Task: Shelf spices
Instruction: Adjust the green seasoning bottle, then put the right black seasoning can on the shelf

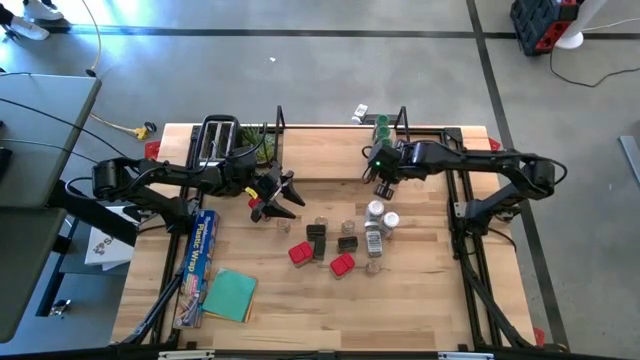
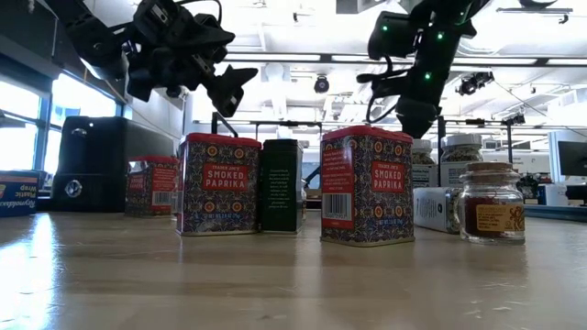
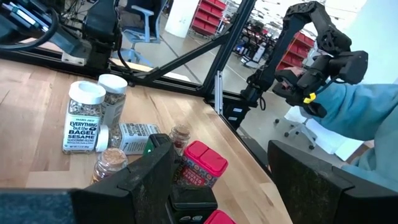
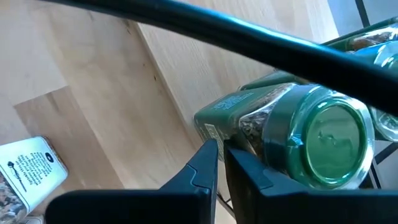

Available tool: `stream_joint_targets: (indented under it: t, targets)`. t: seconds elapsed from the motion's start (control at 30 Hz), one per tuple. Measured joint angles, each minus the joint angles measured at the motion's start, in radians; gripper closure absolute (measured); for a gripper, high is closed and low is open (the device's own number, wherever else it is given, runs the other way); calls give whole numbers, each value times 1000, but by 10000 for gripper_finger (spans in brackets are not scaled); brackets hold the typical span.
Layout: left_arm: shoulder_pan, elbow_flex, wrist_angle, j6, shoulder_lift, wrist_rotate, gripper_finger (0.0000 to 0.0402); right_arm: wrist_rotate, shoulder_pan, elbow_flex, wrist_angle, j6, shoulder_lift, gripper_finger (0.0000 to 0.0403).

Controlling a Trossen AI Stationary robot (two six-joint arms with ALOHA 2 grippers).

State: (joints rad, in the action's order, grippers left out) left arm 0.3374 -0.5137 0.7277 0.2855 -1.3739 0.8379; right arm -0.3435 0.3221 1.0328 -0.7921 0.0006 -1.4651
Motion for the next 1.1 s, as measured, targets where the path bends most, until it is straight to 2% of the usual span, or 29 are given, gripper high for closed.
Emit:
stream_joint_targets:
  t: [0.43, 0.63, 0.8, 0.93, 1.1]
  targets:
    - [0, 0, 0, 1, 0, 0, 147, 11, -41, 0, 3, 32, 37, 380]
    - [0, 0, 1, 35, 0, 0, 147, 10, -148, 0, 49, 101, 131, 380]
    - [-20, 0, -12, 39, 22, -14, 147, 12, -292, 0, 220, 89, 150, 380]
    - [-50, 0, -111, -14, 99, -83, 147, 14, -398, 0, 387, 67, 122, 380]
    - [-84, 0, -385, -109, 261, -240, 147, 16, -472, 0, 518, 63, 65, 380]
